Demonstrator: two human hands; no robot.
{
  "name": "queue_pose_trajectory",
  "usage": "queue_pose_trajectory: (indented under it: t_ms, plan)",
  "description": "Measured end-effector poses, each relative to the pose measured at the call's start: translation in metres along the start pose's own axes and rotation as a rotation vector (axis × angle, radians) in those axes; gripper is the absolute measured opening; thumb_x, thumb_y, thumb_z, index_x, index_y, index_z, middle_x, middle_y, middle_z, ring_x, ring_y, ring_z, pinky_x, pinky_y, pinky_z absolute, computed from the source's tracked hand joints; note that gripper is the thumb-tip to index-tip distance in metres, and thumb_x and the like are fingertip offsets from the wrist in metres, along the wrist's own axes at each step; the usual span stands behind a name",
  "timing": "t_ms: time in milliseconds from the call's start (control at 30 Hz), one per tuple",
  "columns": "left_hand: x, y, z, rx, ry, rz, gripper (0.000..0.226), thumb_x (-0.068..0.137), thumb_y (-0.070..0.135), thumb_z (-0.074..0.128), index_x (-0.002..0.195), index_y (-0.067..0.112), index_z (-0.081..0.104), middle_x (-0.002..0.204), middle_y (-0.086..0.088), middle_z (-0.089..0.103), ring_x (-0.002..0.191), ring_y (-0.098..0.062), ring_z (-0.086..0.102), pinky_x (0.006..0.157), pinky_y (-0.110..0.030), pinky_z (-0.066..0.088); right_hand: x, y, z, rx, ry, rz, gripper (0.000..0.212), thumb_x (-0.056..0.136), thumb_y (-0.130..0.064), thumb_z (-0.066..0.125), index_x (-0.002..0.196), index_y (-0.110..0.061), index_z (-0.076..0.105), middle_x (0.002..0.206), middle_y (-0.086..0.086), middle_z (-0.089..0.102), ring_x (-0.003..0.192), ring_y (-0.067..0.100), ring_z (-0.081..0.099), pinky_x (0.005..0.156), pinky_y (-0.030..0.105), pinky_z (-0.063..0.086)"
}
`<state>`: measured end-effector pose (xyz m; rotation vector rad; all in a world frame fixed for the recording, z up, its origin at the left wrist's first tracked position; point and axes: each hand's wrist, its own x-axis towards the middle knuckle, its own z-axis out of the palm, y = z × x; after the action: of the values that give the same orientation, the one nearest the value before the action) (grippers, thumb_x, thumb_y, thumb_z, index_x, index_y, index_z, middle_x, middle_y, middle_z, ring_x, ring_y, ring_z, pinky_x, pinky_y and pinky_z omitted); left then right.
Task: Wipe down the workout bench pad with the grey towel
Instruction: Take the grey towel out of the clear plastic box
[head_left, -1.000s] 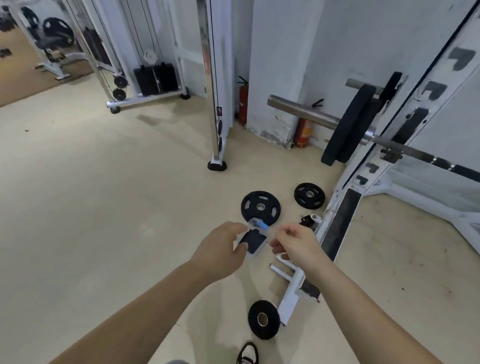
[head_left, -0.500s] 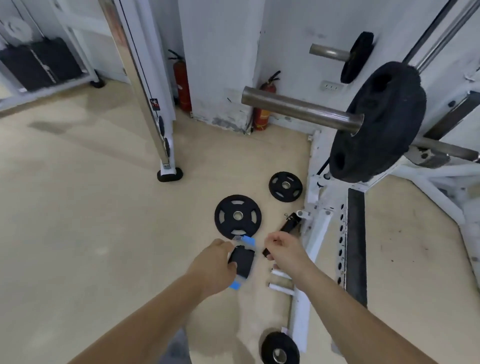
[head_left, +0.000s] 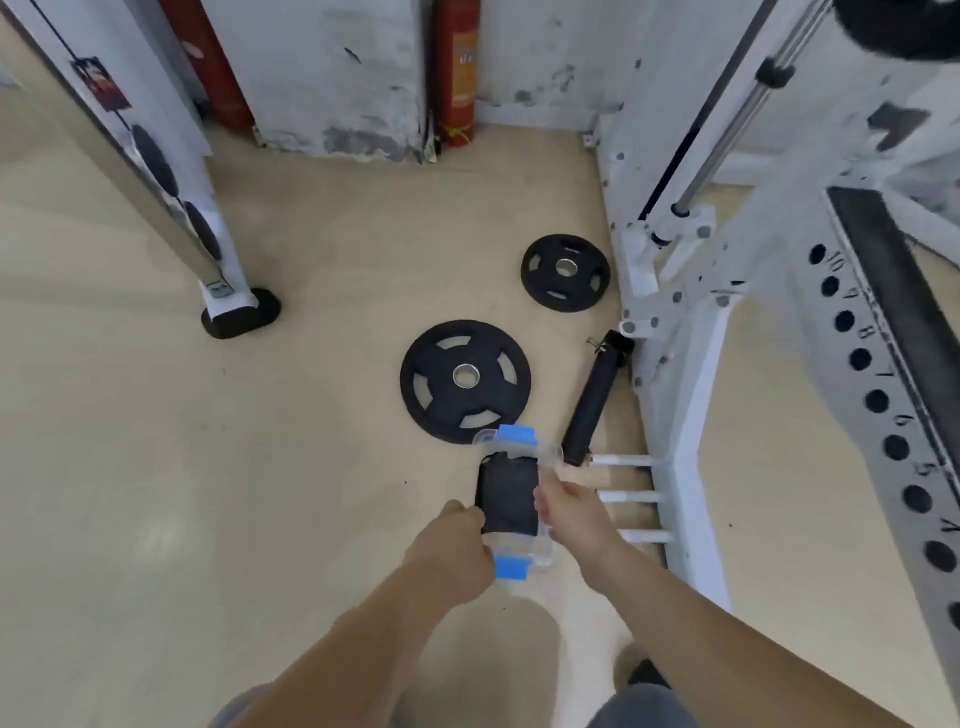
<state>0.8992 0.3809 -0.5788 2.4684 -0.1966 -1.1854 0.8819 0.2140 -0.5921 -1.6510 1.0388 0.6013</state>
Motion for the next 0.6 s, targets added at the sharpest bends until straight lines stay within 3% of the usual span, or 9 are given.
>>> queue_pose_trajectory:
  t_ms: [67, 133, 167, 233, 267, 367, 433, 500, 600]
  plan:
    - [0.048, -0.016, 0.032, 0.043, -0.030, -0.002, 0.033, 0.098, 0.021, 0.050, 0.130, 0.013, 0.055, 0.134, -0.004, 0.048, 0.111, -0.025, 0.061, 0.097, -0.036, 0.052, 0.047, 0.028, 0.018, 0.050, -0.020, 0.070, 0.058, 0.102, -0.060, 0.041, 0.121, -0.012, 0.069, 0.109, 0.000, 0.065, 0.106, 0.022, 0.058, 0.109, 0.042, 0.046]
    - [0.093, -0.029, 0.062, 0.095, -0.032, 0.005, 0.028, 0.097, 0.019, 0.050, 0.123, 0.012, 0.055, 0.128, -0.005, 0.049, 0.106, -0.026, 0.061, 0.093, -0.038, 0.054, 0.094, 0.047, 0.033, 0.029, -0.009, 0.098, 0.057, 0.108, -0.050, 0.036, 0.134, -0.006, 0.062, 0.131, 0.013, 0.066, 0.121, 0.029, 0.060, 0.101, 0.037, 0.044]
    - [0.115, -0.034, 0.076, 0.106, -0.025, 0.009, 0.024, 0.095, 0.017, 0.050, 0.118, 0.012, 0.055, 0.125, -0.005, 0.049, 0.103, -0.026, 0.060, 0.090, -0.038, 0.055, 0.115, 0.053, 0.041, 0.015, 0.012, 0.105, 0.055, 0.110, -0.044, 0.033, 0.136, -0.002, 0.058, 0.138, 0.016, 0.062, 0.123, 0.031, 0.059, 0.096, 0.038, 0.043]
    - [0.152, -0.040, 0.099, 0.120, 0.010, 0.036, 0.021, 0.092, 0.013, 0.051, 0.113, 0.012, 0.055, 0.124, -0.004, 0.050, 0.100, -0.025, 0.058, 0.088, -0.038, 0.055, 0.159, 0.065, 0.055, 0.008, 0.045, 0.122, 0.051, 0.111, -0.037, 0.031, 0.140, -0.001, 0.054, 0.133, 0.017, 0.062, 0.107, 0.028, 0.059, 0.094, 0.037, 0.043]
    - [0.168, -0.042, 0.109, 0.128, 0.034, 0.051, 0.023, 0.092, 0.013, 0.053, 0.115, 0.013, 0.055, 0.127, -0.003, 0.049, 0.105, -0.023, 0.058, 0.089, -0.037, 0.054, 0.179, 0.071, 0.062, 0.006, 0.056, 0.136, 0.051, 0.111, -0.036, 0.030, 0.145, -0.003, 0.050, 0.132, 0.016, 0.061, 0.105, 0.026, 0.058, 0.097, 0.037, 0.044]
    - [0.201, -0.051, 0.125, 0.215, 0.104, 0.067, 0.043, 0.090, 0.010, 0.058, 0.132, 0.014, 0.052, 0.148, 0.000, 0.041, 0.126, -0.019, 0.051, 0.099, -0.031, 0.047, 0.227, 0.087, 0.080, 0.041, 0.091, 0.184, 0.055, 0.109, -0.034, 0.033, 0.157, -0.007, 0.035, 0.154, 0.015, 0.047, 0.135, 0.035, 0.049, 0.113, 0.043, 0.039]
    - [0.210, -0.055, 0.130, 0.252, 0.143, 0.067, 0.063, 0.088, 0.004, 0.059, 0.147, 0.013, 0.040, 0.162, 0.001, 0.026, 0.129, -0.017, 0.051, 0.097, -0.028, 0.046, 0.252, 0.098, 0.090, 0.078, 0.114, 0.199, 0.053, 0.106, -0.027, 0.040, 0.155, -0.007, 0.037, 0.153, 0.015, 0.047, 0.136, 0.037, 0.048, 0.111, 0.043, 0.039]
    - [0.210, -0.062, 0.131, 0.236, 0.162, 0.039, 0.081, 0.088, -0.001, 0.058, 0.158, 0.014, 0.022, 0.171, 0.004, 0.003, 0.132, -0.015, 0.051, 0.092, -0.027, 0.049, 0.262, 0.106, 0.098, 0.078, 0.147, 0.197, 0.050, 0.100, -0.019, 0.046, 0.148, -0.004, 0.045, 0.135, 0.016, 0.055, 0.120, 0.036, 0.054, 0.100, 0.041, 0.044]
    - [0.207, -0.083, 0.135, 0.165, 0.131, -0.003, 0.085, 0.093, -0.002, 0.049, 0.163, 0.021, 0.006, 0.172, 0.007, 0.003, 0.145, -0.017, 0.041, 0.107, -0.031, 0.046, 0.268, 0.117, 0.104, 0.070, 0.199, 0.199, 0.052, 0.092, -0.019, 0.054, 0.142, -0.006, 0.050, 0.120, 0.013, 0.059, 0.102, 0.034, 0.057, 0.088, 0.039, 0.048]
